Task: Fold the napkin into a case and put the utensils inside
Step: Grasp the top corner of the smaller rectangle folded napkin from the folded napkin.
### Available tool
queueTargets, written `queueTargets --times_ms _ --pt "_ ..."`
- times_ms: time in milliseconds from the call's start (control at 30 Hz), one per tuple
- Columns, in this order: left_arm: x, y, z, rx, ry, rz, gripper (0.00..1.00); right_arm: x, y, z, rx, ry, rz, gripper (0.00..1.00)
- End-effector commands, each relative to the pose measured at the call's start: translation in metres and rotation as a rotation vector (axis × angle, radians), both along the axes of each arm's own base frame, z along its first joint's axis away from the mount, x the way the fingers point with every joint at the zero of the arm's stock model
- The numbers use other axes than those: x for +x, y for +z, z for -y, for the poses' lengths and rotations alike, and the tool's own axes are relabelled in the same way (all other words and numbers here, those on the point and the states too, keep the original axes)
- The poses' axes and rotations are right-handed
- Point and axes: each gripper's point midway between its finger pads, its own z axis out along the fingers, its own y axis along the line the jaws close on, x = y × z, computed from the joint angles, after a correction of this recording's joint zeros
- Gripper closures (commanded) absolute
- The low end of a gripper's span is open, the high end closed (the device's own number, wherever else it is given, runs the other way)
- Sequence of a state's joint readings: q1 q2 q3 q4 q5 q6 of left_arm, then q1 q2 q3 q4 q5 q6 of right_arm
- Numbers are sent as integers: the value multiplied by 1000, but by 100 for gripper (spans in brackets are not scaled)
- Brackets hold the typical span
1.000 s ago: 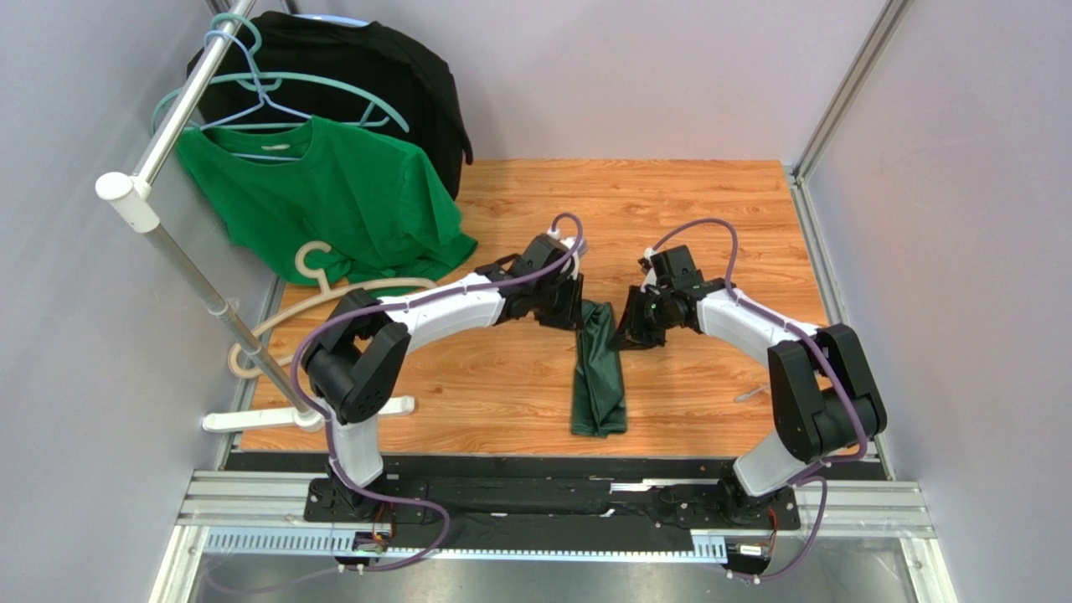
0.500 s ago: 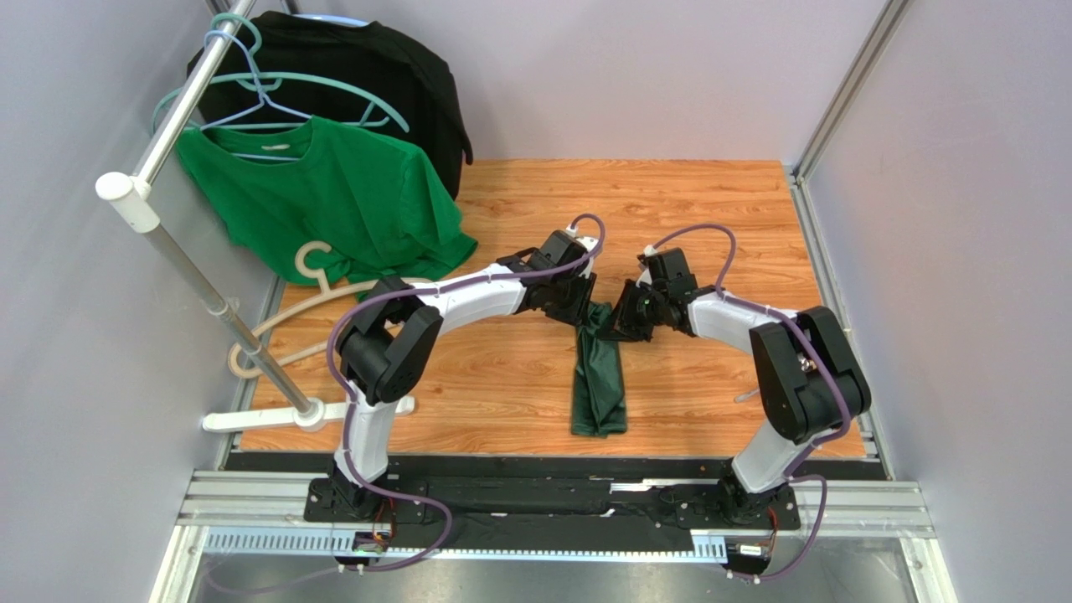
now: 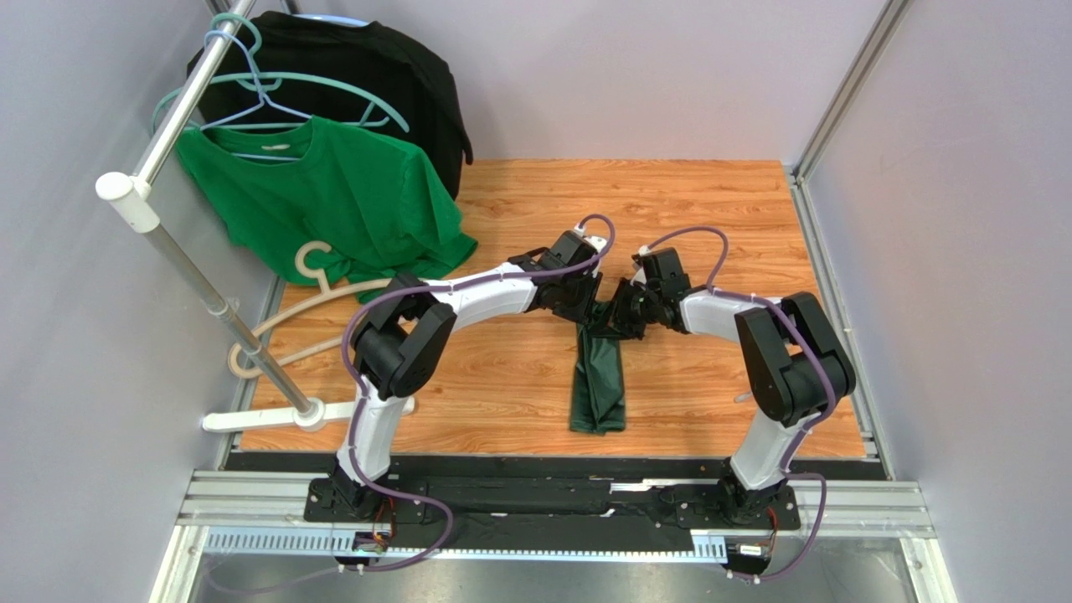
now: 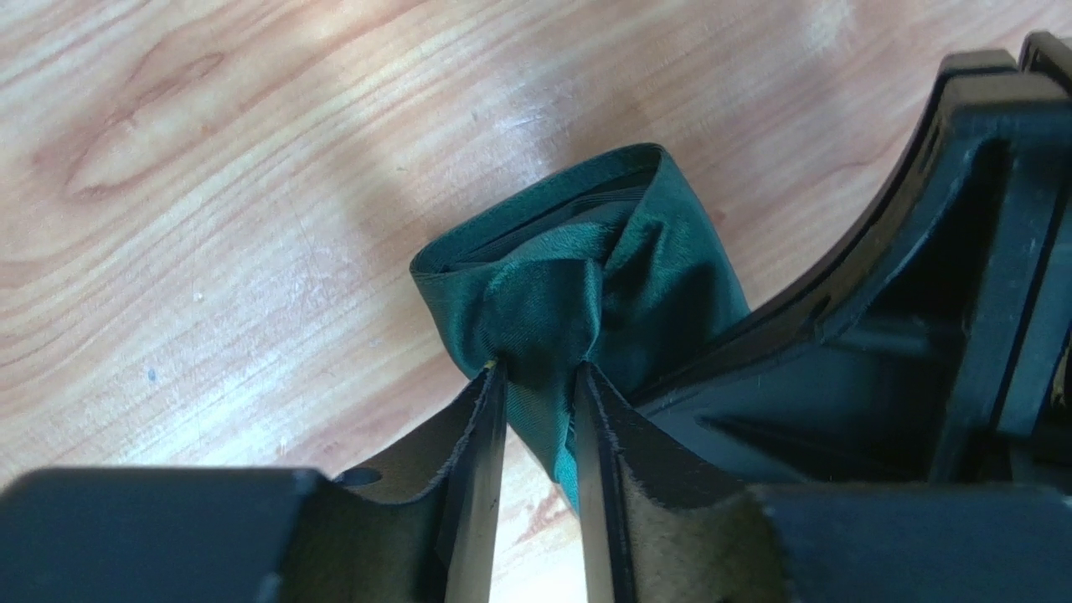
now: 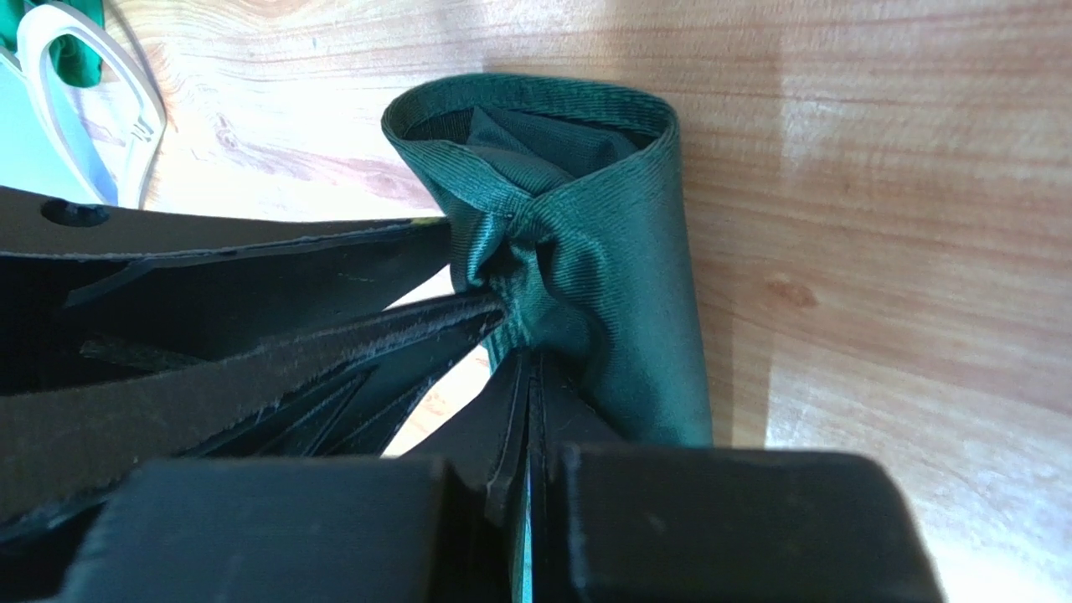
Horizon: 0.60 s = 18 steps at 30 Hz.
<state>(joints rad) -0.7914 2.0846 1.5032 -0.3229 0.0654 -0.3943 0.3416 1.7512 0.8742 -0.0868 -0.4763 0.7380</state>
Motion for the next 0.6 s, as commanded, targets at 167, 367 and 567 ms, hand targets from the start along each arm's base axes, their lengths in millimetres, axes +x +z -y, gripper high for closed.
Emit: queueTargets --times_ms 167,367,567 --pt "10 11 2 10 16 36 95 20 9 -9 37 0 68 100" --pt "1 21 5 -33 3 19 100 29 9 -13 63 6 92 100" --pt "-7 24 11 -65 -5 -9 100 40 1 -20 88 2 86 100"
